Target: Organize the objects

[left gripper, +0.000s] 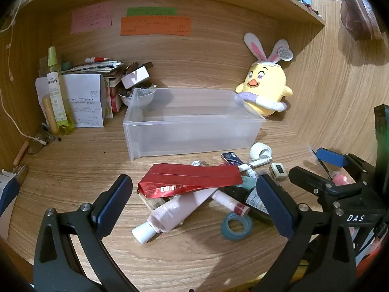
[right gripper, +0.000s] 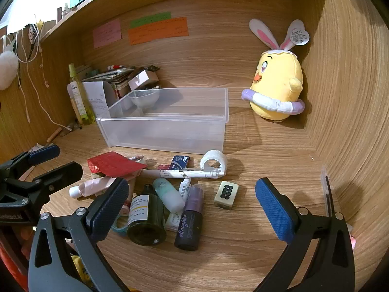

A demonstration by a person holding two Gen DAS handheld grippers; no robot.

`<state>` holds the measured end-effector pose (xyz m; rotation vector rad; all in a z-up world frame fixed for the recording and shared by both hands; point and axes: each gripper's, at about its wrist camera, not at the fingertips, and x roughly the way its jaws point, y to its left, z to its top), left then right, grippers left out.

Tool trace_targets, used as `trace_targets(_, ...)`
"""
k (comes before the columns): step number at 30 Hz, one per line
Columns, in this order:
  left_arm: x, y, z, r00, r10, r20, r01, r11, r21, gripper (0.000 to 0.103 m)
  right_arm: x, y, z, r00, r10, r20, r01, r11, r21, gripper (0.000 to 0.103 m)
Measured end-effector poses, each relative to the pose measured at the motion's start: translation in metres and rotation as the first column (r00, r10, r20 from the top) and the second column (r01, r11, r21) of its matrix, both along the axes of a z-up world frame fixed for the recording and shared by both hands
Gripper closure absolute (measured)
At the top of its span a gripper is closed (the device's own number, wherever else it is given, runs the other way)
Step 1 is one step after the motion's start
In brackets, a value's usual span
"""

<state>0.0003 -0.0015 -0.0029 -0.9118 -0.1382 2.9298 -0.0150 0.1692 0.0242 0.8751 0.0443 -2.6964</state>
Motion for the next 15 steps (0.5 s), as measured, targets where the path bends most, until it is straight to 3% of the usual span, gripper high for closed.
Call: trace_targets(15,0.0018,0.0011,0.0006,1.000,-0.016,-0.003,0.016,1.000,0.003,0.000,0.0013,-0.0007,0.0007,1.000,0.001,0.005,-0.001,1.000,-0.005,0.000)
